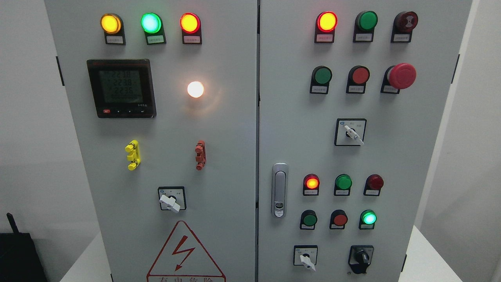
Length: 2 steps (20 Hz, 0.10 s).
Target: Trip black knob to open circuit
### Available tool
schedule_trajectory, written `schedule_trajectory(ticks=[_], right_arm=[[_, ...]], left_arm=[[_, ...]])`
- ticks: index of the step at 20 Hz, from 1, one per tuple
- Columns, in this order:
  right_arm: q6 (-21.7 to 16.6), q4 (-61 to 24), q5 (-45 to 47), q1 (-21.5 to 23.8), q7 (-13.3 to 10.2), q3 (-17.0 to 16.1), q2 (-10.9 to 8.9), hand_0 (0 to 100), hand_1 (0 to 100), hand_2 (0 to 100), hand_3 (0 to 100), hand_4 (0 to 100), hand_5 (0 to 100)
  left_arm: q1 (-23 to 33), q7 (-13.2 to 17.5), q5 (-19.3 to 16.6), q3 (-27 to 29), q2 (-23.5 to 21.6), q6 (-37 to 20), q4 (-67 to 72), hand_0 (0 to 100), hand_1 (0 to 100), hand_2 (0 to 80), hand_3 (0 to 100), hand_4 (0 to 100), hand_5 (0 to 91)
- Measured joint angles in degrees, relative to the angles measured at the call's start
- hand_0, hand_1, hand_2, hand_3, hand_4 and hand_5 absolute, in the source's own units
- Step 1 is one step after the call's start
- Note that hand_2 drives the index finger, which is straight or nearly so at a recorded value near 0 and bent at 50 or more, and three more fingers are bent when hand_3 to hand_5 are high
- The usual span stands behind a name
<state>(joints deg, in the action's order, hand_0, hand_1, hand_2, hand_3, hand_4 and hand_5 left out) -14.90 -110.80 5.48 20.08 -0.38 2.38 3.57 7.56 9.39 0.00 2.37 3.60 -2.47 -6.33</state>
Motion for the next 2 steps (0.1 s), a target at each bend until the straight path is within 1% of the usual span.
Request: schedule_trajectory(ticks=[2], right_arm=[[-0.1, -0.1, 0.0, 0.2, 0.0, 0.0, 0.0, 0, 0, 0, 0, 0, 0]], left_arm=[[0.0, 0.0, 0.0, 0.0, 0.0, 0.1, 0.0, 12, 39, 0.0, 0, 0, 0.0]])
